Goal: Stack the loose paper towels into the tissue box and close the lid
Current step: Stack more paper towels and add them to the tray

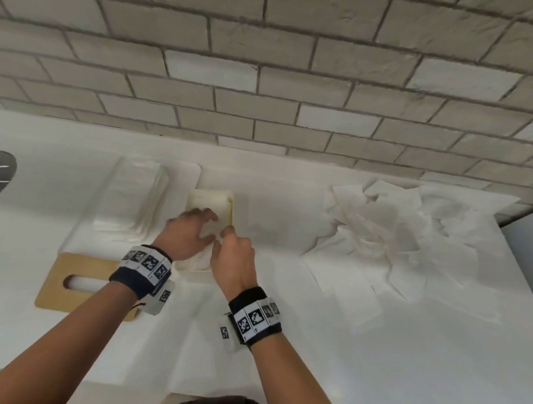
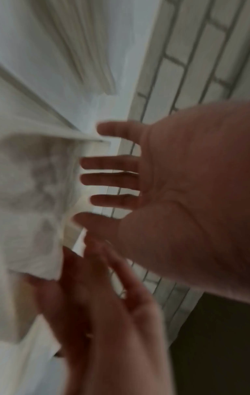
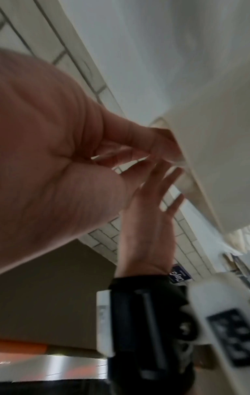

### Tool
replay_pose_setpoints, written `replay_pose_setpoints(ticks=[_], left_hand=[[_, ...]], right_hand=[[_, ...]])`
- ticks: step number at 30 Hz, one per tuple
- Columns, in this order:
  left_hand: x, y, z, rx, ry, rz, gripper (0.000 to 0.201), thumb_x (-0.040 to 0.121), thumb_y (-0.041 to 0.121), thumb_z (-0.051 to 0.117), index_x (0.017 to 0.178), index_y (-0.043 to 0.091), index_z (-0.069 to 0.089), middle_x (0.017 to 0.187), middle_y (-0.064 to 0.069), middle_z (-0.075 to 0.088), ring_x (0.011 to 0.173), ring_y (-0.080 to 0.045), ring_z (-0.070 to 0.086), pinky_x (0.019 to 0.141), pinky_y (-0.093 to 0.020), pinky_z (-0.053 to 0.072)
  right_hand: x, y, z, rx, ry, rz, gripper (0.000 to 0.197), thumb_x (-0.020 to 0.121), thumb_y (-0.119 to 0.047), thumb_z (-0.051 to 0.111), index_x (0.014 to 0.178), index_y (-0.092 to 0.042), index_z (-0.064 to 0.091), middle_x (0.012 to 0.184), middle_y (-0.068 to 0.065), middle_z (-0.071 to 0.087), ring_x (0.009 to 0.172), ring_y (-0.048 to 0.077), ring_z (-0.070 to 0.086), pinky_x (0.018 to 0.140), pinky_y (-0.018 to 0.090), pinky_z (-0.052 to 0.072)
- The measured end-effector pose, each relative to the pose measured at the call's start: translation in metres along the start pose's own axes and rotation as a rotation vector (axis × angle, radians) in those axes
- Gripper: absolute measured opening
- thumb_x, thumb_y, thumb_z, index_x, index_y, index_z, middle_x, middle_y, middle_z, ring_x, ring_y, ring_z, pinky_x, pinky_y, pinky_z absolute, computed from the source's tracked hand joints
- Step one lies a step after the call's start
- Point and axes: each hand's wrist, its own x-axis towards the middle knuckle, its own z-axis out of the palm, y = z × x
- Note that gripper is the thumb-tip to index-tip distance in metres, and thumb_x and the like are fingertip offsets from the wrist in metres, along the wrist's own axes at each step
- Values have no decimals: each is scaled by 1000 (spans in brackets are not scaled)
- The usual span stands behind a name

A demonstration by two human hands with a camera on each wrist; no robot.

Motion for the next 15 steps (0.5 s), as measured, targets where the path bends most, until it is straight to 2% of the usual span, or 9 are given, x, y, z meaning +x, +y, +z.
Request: replay_pose_setpoints(ticks=[2,4,6,9,11,13,15], left_hand=[[-3,5,9,225,-185,-24,55,93,44,72,144,35,52,147,1,53,137,-28,53,112,-56,41],[-4,10,16,282,-219,-50,60,94,44,71,148,35,48,154,0,45,142,-30,46,118,-55,34],[-7,17,21,287,-127,-51,57,96,41,71,148,31,50,155,-3,47,144,-32,45,121,-57,30],[-18,34,28,307,180,32,51,88,28,79,135,17,63,141,-12,61,141,-40,50,120,-69,28],[-25,58,35,185,334,130,41,85,20,81,124,13,68,127,-13,68,127,-41,60,113,-62,41],[-29,89,42,12,323,214,31,90,17,78,120,13,68,121,-9,70,115,-34,65,97,-47,55],[-30,118,55,-61,239,261,26,95,20,73,120,15,67,122,-6,70,115,-28,64,88,-40,57]], right_hand=[[-5,13,-22,18,109,-11,13,105,-20,57,111,-13,66,91,13,77,82,34,74,71,41,62],[-9,43,-48,13,159,60,7,103,-22,59,103,-20,65,85,6,76,78,29,74,68,39,61],[-12,86,-75,-25,203,181,7,102,-23,59,103,-24,65,89,8,76,83,32,73,71,39,59],[-23,164,-108,-104,252,367,17,101,-22,62,116,-18,66,107,13,74,103,38,70,82,43,57],[-37,212,-123,-178,242,503,28,101,-27,64,126,-12,61,121,17,67,115,40,64,88,47,56],[-53,245,-128,-293,173,624,47,99,-36,68,134,-9,53,133,21,57,122,43,57,95,51,56],[-67,261,-125,-348,115,704,68,96,-47,72,144,-7,44,140,25,50,127,45,50,101,55,53]])
